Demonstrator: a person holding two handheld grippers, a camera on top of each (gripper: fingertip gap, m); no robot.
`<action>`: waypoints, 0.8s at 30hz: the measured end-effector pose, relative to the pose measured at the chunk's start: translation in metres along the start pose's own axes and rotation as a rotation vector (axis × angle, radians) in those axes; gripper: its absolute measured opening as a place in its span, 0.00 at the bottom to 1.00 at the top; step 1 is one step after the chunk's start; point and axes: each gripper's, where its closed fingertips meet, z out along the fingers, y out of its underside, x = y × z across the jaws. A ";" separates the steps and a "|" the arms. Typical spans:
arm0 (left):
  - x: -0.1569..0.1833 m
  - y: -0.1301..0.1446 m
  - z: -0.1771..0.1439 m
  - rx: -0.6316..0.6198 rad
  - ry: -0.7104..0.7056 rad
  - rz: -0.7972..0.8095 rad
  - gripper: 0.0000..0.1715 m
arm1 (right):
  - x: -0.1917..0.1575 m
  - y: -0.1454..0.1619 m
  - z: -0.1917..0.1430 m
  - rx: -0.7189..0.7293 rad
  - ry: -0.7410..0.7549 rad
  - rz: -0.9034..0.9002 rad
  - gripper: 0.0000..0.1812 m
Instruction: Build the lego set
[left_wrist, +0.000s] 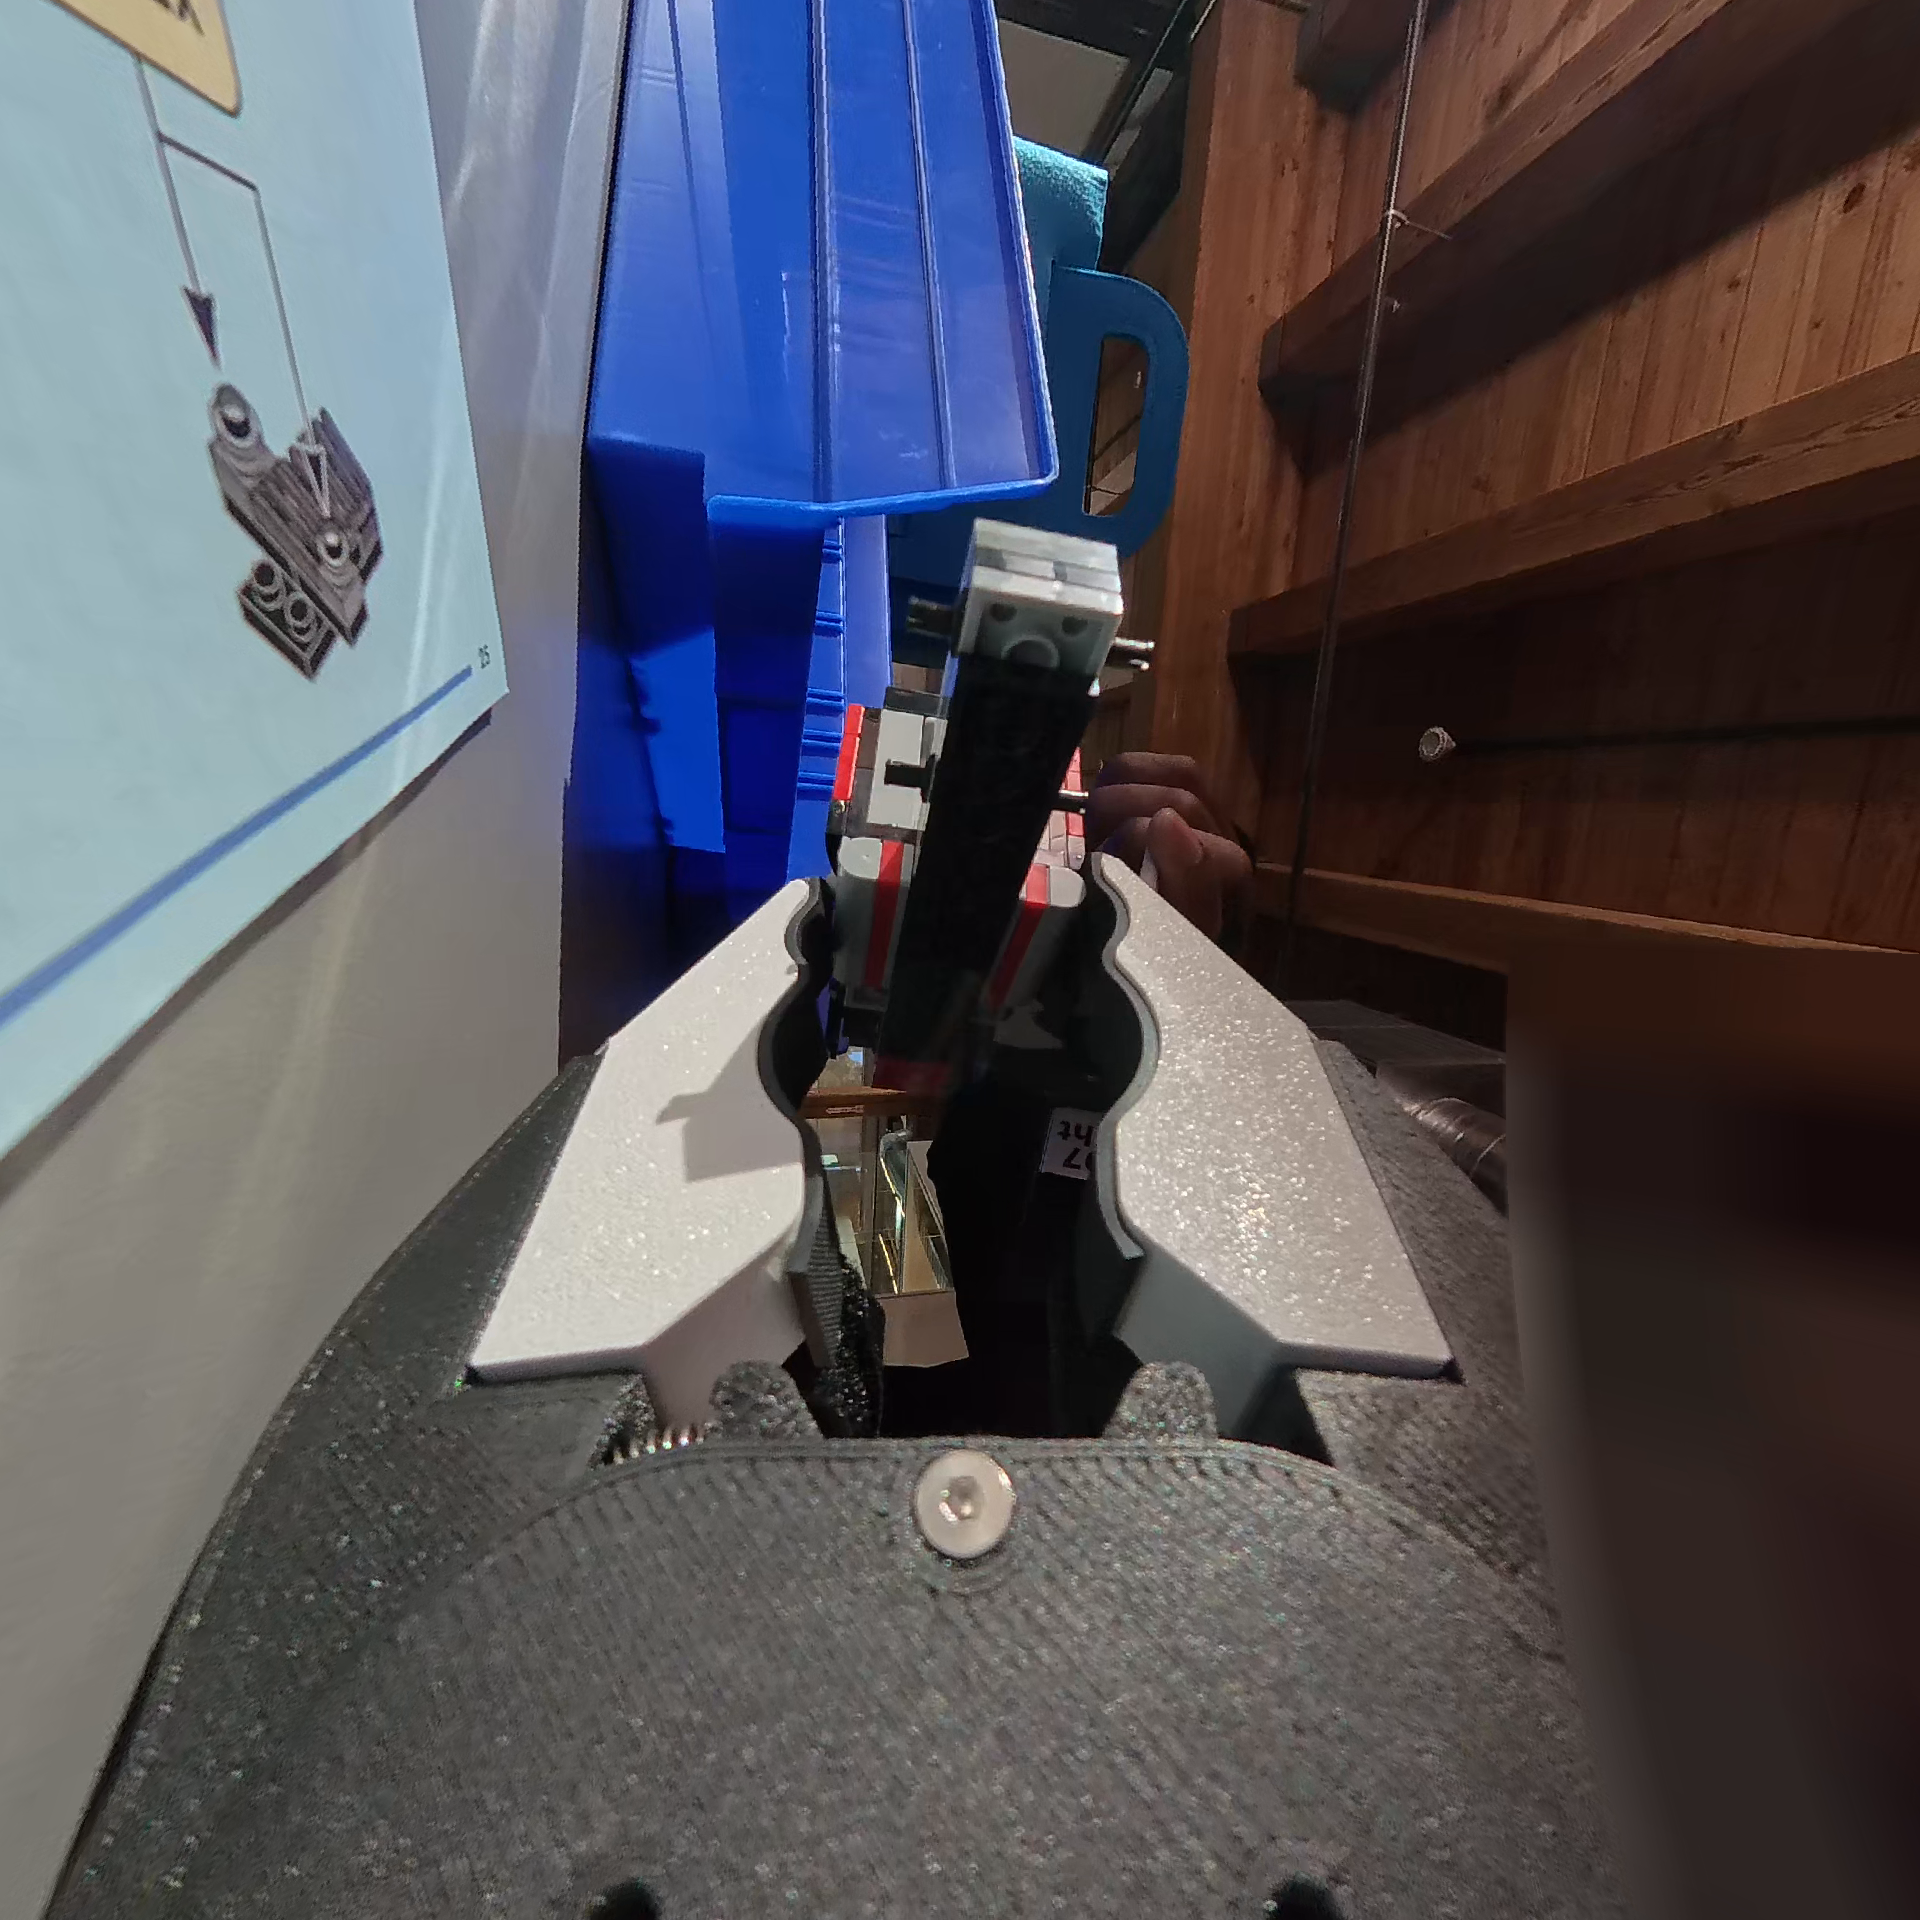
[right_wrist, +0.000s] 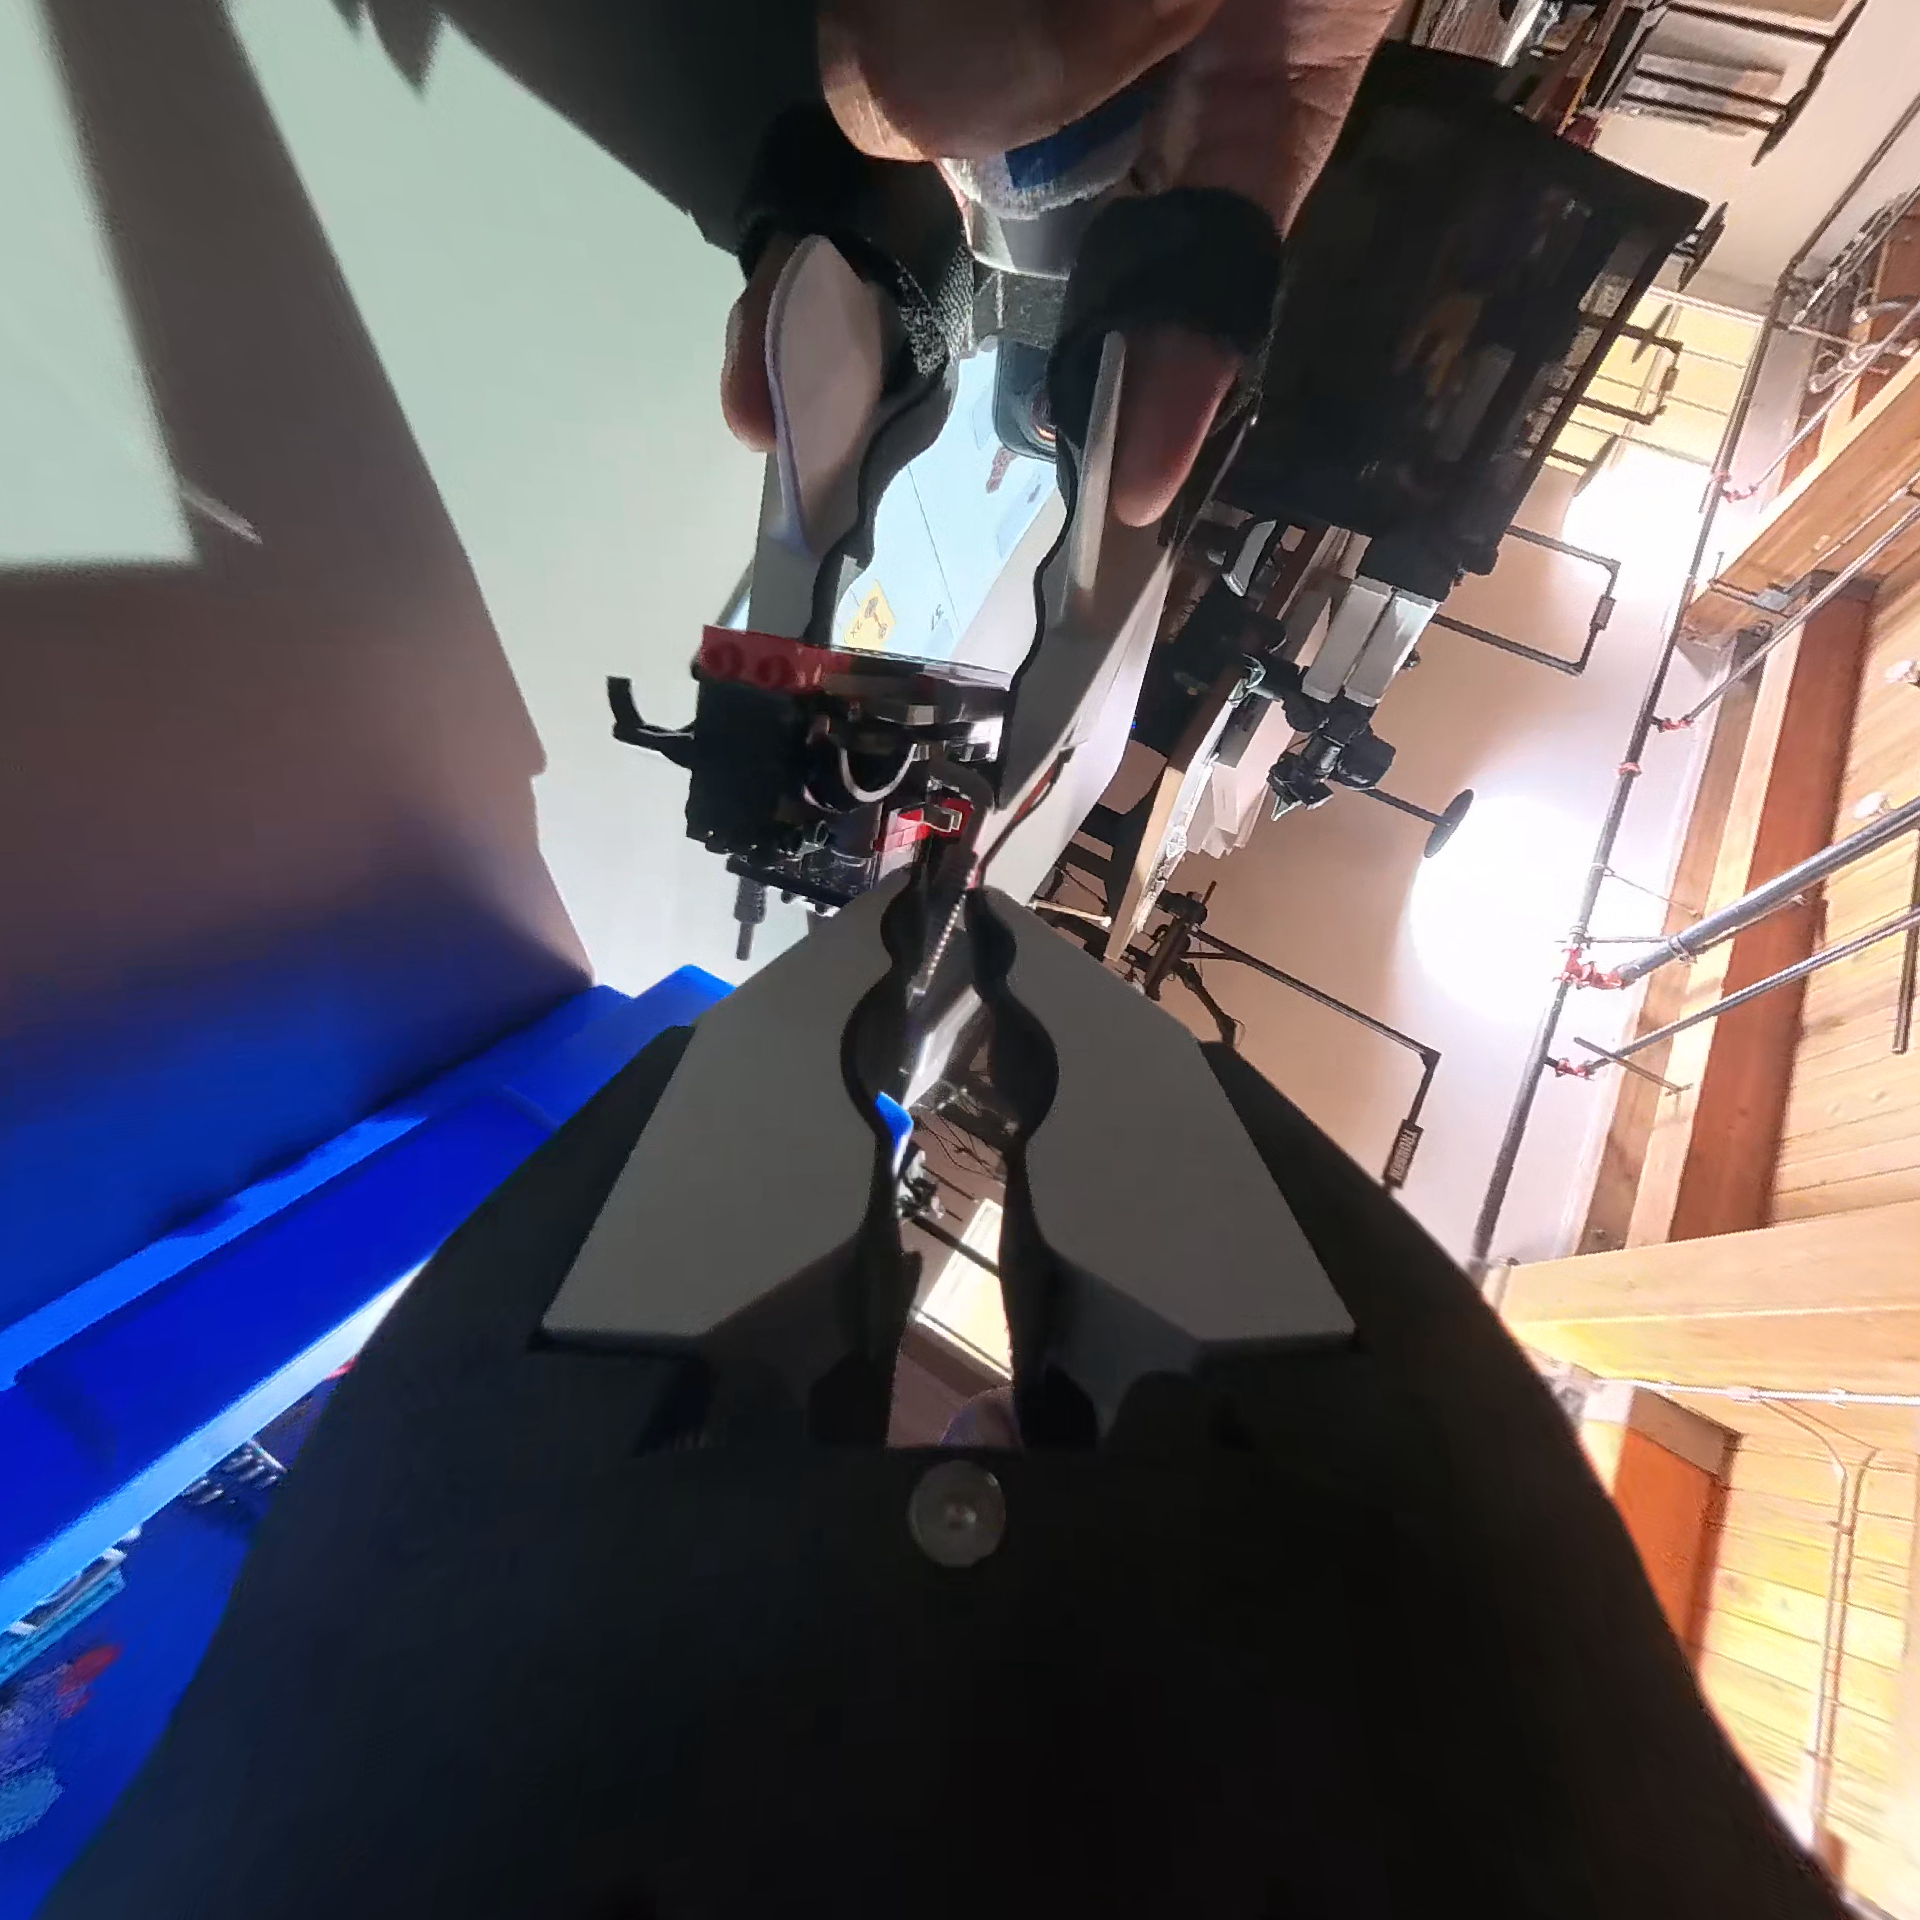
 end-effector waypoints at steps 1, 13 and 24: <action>0.000 0.000 0.000 0.000 -0.001 0.000 0.29 | 0.000 -0.001 0.000 0.008 -0.002 0.007 0.04; 0.000 -0.001 0.000 0.001 -0.002 0.006 0.28 | 0.000 -0.016 -0.007 0.106 -0.006 0.027 0.04; -0.001 -0.001 -0.001 0.000 -0.014 0.024 0.29 | -0.001 -0.012 -0.004 0.119 -0.060 0.119 0.04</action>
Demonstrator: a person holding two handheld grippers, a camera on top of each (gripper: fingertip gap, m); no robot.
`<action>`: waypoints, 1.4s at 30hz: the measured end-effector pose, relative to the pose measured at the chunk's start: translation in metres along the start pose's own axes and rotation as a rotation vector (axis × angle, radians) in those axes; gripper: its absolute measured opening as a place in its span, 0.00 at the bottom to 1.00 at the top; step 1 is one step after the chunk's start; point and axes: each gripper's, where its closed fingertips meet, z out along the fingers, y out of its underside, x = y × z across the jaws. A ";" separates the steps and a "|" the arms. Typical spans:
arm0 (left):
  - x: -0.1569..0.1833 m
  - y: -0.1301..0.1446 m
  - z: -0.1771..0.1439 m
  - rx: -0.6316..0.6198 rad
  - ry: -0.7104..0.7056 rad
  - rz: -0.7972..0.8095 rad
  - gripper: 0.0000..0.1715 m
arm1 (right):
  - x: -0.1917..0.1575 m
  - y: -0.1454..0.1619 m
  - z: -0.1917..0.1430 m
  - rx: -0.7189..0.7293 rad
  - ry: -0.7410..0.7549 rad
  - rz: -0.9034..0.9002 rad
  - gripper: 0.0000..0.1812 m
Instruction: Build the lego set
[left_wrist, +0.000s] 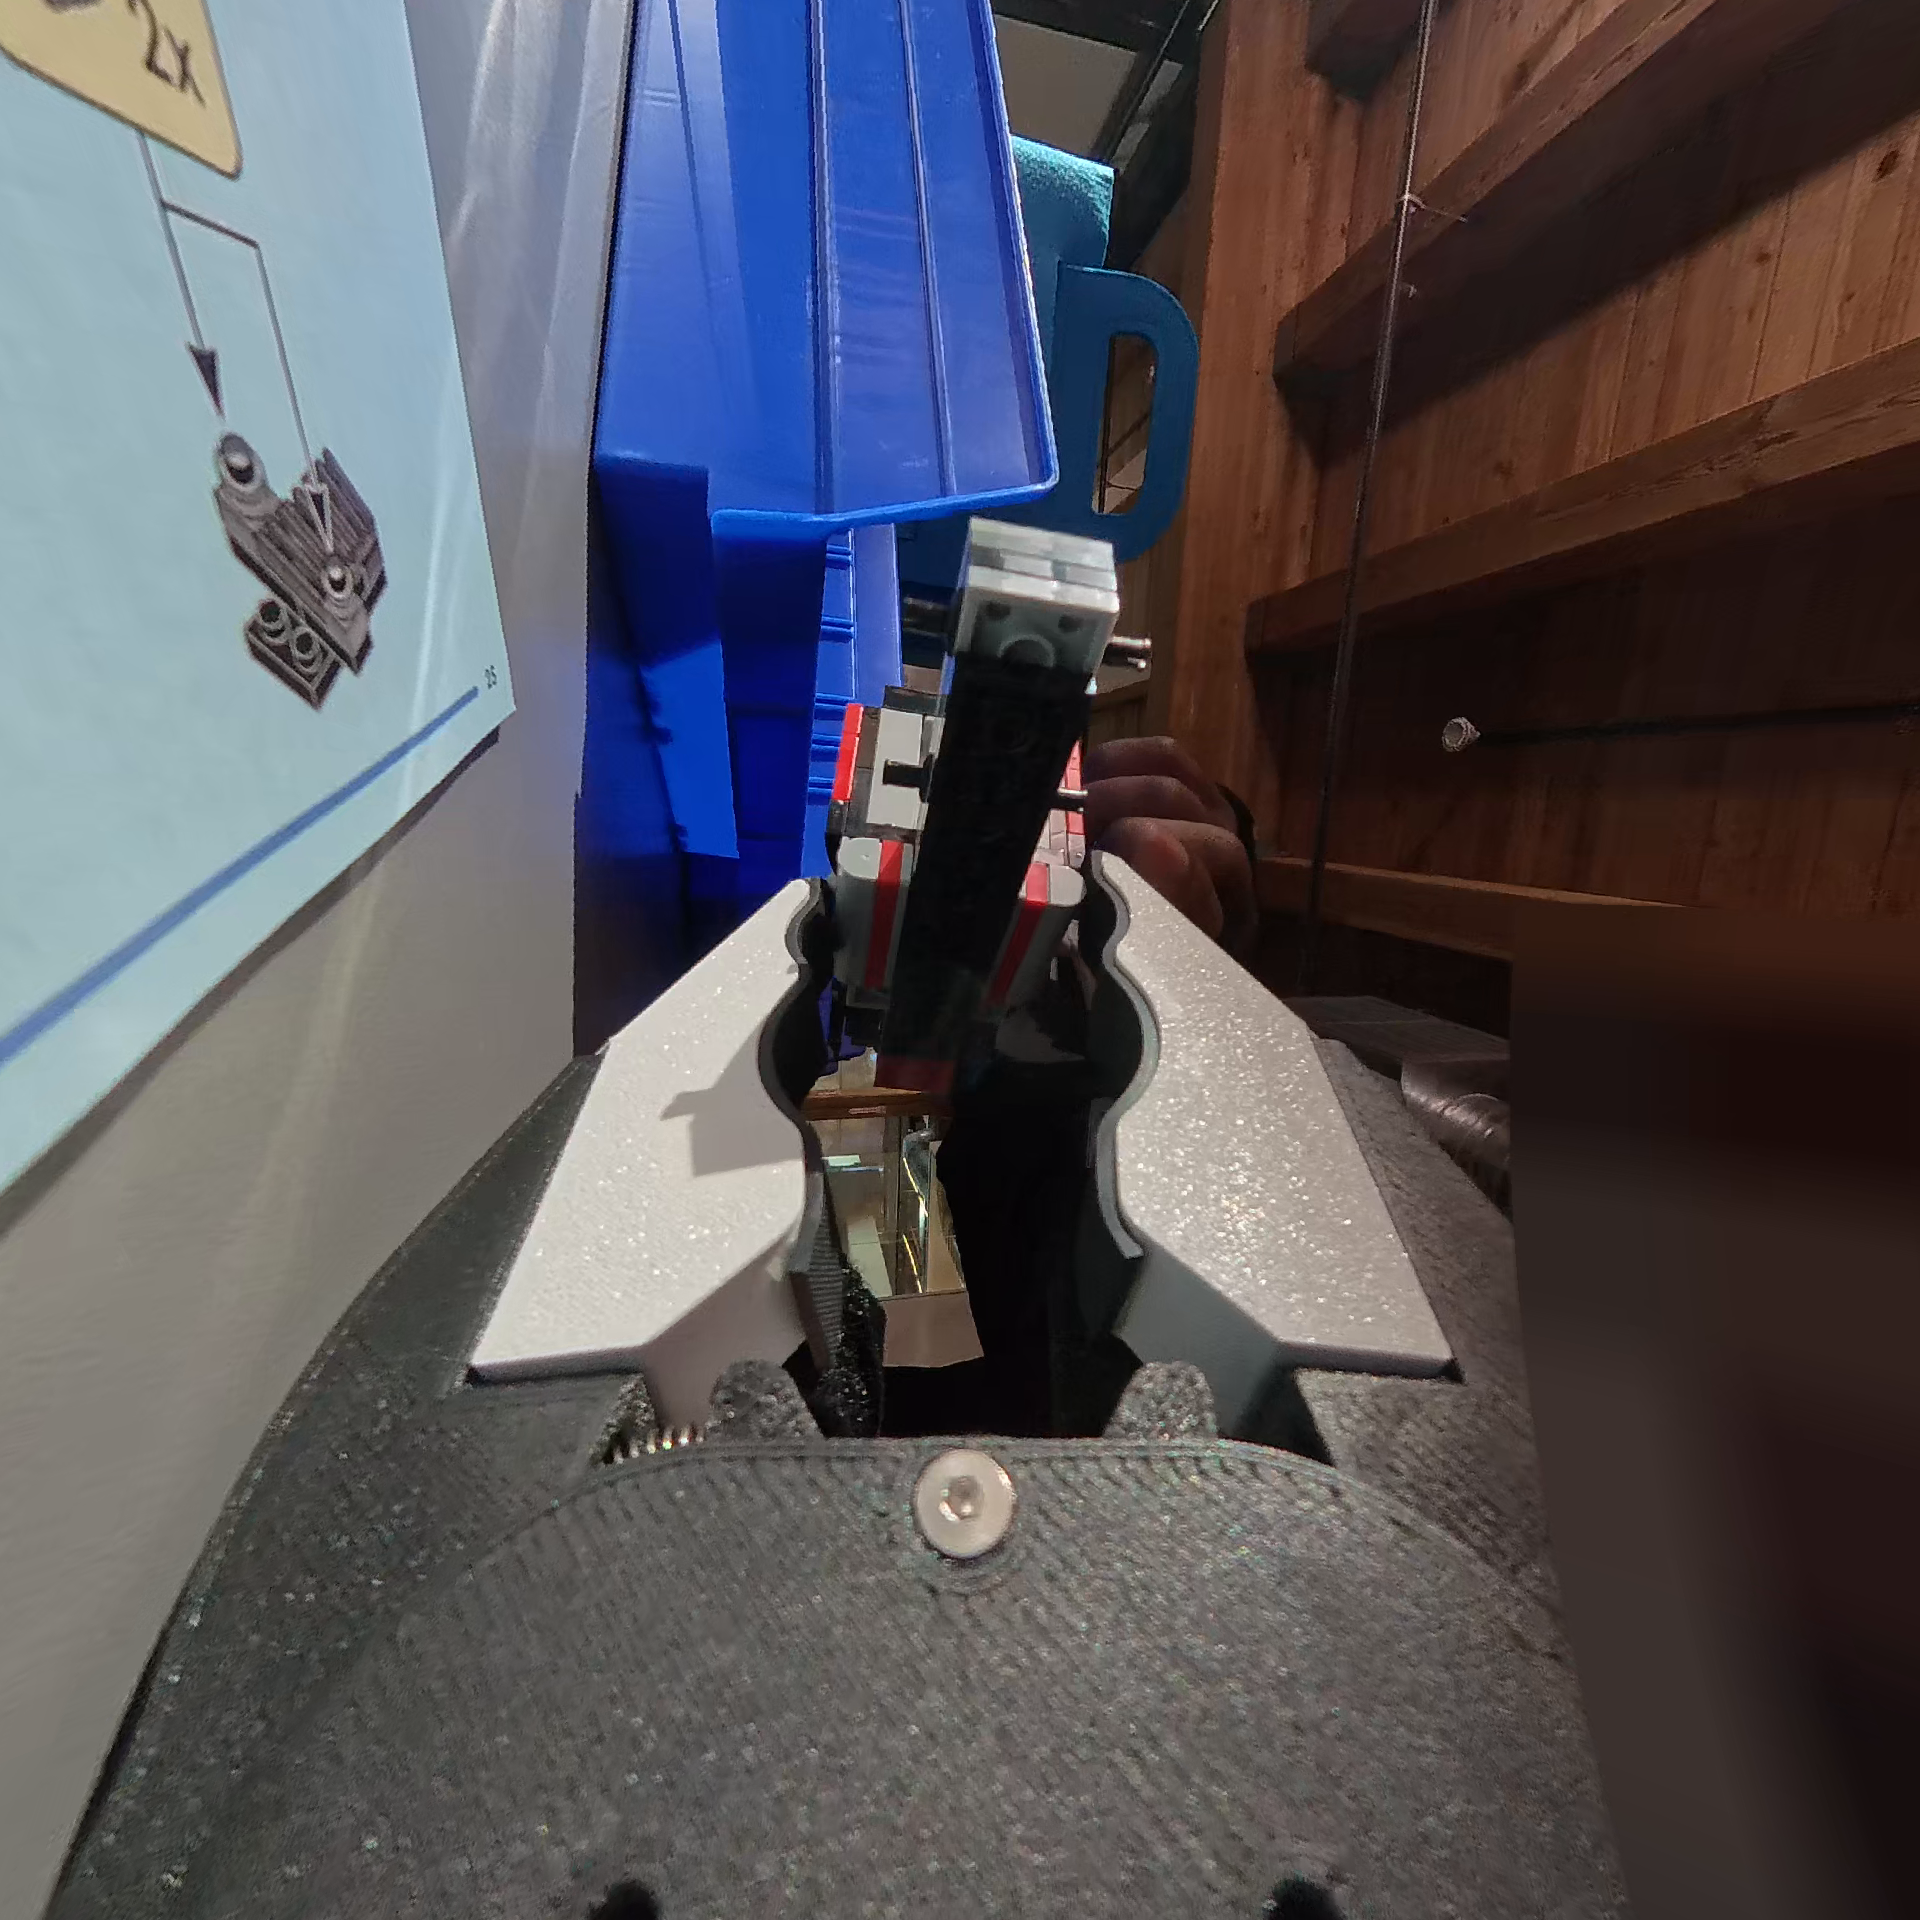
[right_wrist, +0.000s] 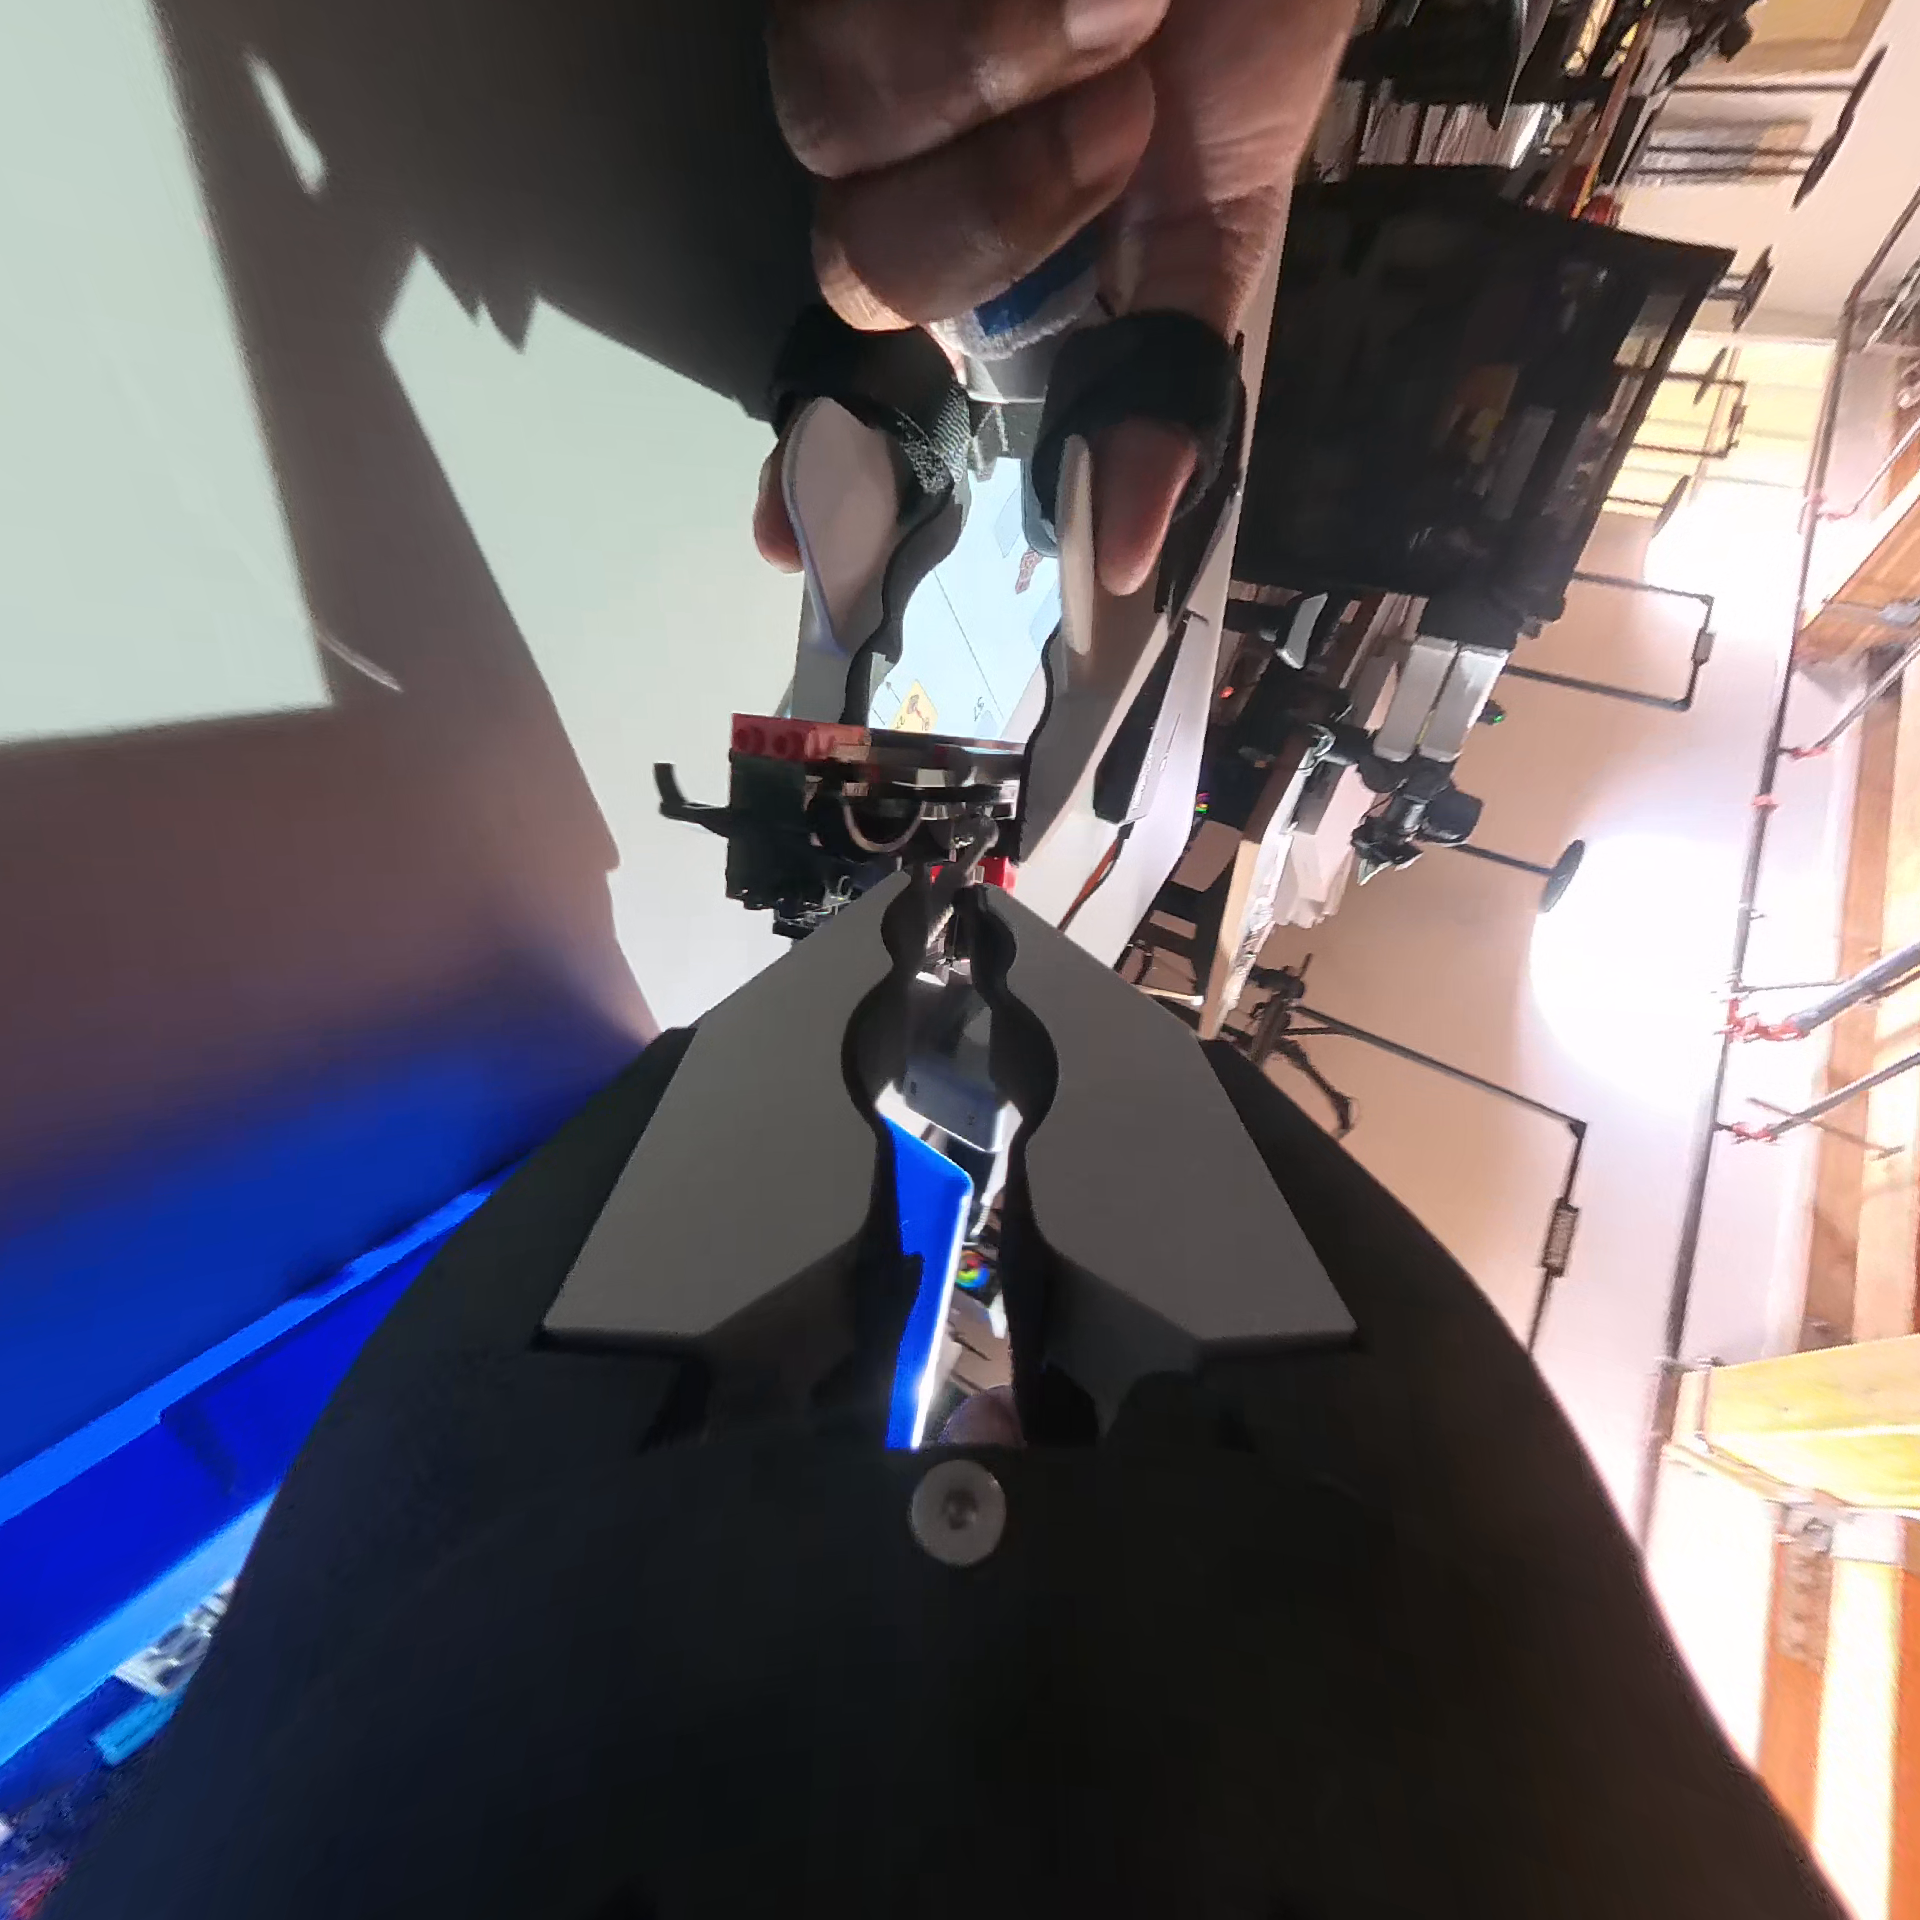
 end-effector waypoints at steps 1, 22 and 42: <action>0.000 0.000 0.000 -0.002 -0.001 0.002 0.29 | 0.000 0.000 0.000 0.004 -0.005 0.019 0.04; -0.002 0.005 0.002 -0.012 -0.006 -0.020 0.29 | 0.003 0.006 0.010 0.038 -0.125 0.332 0.06; -0.003 0.003 0.001 0.000 -0.011 -0.015 0.28 | 0.005 0.002 0.018 0.074 -0.233 0.656 0.07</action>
